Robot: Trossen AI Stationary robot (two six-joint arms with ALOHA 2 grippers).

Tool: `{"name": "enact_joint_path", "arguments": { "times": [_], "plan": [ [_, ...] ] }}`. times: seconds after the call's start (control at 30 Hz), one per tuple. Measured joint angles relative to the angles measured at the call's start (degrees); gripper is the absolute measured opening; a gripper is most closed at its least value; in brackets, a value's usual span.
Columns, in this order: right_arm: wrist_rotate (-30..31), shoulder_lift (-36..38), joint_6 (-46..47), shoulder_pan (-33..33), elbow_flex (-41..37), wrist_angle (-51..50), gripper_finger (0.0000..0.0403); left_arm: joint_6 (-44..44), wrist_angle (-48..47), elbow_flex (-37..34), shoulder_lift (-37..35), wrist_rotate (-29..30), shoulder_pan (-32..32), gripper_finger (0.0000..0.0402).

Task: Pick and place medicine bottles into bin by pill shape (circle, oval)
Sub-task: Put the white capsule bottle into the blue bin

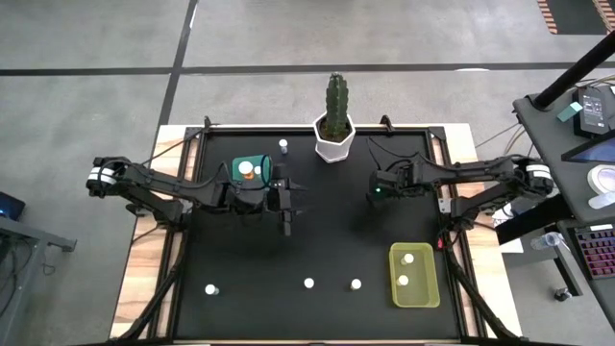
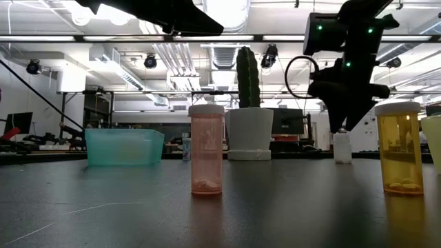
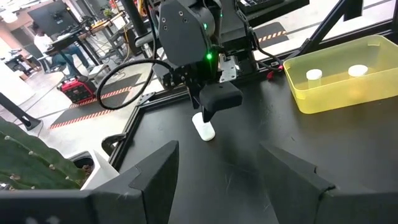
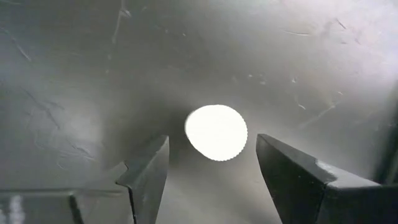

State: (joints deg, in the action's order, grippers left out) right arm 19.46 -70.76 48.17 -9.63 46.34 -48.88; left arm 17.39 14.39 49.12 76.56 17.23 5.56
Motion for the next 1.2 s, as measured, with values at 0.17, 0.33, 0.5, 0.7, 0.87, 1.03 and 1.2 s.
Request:
{"name": "enact_joint_path", "arguments": {
  "times": [0.17,0.33,0.5,0.7,0.87,1.03,1.2],
  "plan": [
    [0.04,-2.34,-0.88,-1.17,-0.22,1.27,0.0233,-0.09,0.0,0.0,0.01,0.0,0.02,0.0201],
    [0.07,-4.5,-1.6,-1.95,-0.28,1.38,0.0233,-0.15,-0.06,0.0,0.01,0.0,0.02,0.0201],
    [0.05,-5.17,-1.91,-1.94,-0.21,1.92,0.0219,-0.17,-0.04,0.0,0.02,0.0,0.02,0.0201],
    [0.03,-4.86,-1.9,-1.93,-0.37,2.14,0.0161,-0.22,-0.04,-0.02,0.01,0.0,0.02,0.0201],
    [0.01,-3.99,-2.35,-1.88,-0.37,2.72,0.0128,-0.24,-0.04,0.0,0.02,0.0,0.02,0.0201],
    [-0.02,-2.14,-2.91,-1.37,-0.29,3.16,0.0145,-0.53,-0.04,-0.02,0.02,0.0,0.02,0.0201],
    [-0.48,-0.16,-6.85,1.29,-0.13,9.0,0.0146,-2.01,-0.07,-0.02,0.01,0.0,0.02,0.0201]
  ]
}}
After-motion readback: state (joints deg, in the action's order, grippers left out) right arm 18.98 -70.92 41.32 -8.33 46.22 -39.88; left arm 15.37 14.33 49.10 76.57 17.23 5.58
